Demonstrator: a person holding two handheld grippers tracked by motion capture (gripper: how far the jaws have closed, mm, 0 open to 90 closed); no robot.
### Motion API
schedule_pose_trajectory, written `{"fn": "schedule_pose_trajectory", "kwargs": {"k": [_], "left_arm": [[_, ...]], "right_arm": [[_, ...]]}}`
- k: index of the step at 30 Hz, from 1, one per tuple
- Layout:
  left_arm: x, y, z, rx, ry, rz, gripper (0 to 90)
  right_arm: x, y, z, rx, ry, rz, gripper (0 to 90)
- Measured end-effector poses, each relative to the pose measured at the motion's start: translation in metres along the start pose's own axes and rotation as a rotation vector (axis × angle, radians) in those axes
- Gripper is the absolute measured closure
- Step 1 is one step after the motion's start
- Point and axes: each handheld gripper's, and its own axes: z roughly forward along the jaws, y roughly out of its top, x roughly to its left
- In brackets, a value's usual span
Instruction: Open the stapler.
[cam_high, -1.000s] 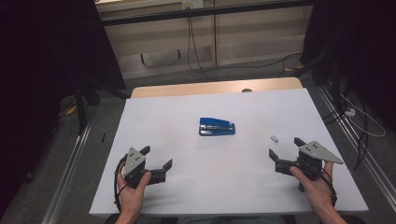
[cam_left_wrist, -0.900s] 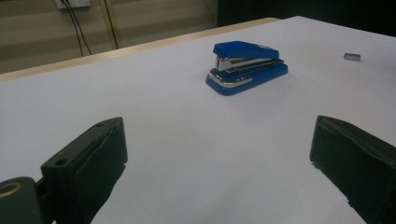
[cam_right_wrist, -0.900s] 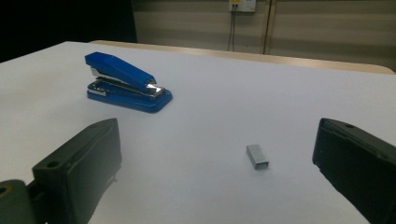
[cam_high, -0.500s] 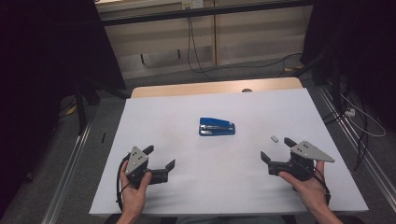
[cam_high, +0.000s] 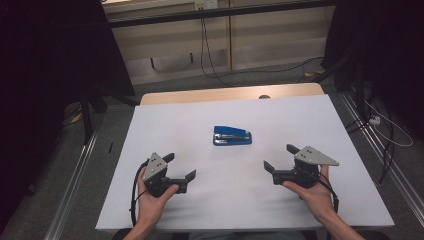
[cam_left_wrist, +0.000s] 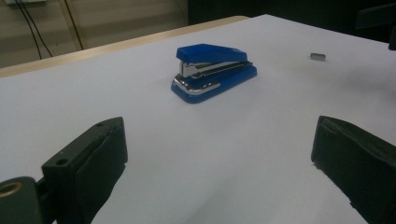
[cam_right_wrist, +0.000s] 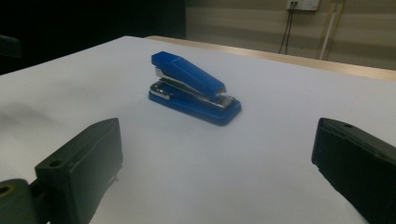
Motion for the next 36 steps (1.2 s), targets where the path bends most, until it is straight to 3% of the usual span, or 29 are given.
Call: {"fn": "schedule_pose_trajectory", "kwargs": {"k": [3,5,9,16,27,30,36], "left_arm": [[-0.001,0.002,0.002,-0.011,-0.009,-0.007,3.7],[-0.001,0.005,0.009,-0.009,-0.009,0.023,3.7],[0.0,0.008,0.017,-0.004,-0.016,0.032,3.8],[0.004,0.012,0.033,-0.004,-0.022,0.008,3.9],[0.003,0.021,0.058,-0.003,-0.049,0.039,4.4],[0.003,0.024,0.067,-0.007,-0.056,0.023,4.8],[0.007,0.033,0.083,-0.001,-0.038,0.039,5.4]], "right_arm": [[0.002,0.002,0.005,0.0,0.011,-0.014,2.8],[0.004,0.005,0.011,-0.005,0.033,-0.01,5.3],[0.007,0.008,0.022,0.003,0.056,-0.027,9.2],[0.011,0.008,0.035,0.023,0.086,-0.051,13.9],[0.018,0.013,0.051,0.016,0.122,-0.047,21.9],[0.018,0.016,0.056,0.017,0.133,-0.048,24.5],[0.018,0.024,0.068,0.007,0.139,-0.047,28.8]]}}
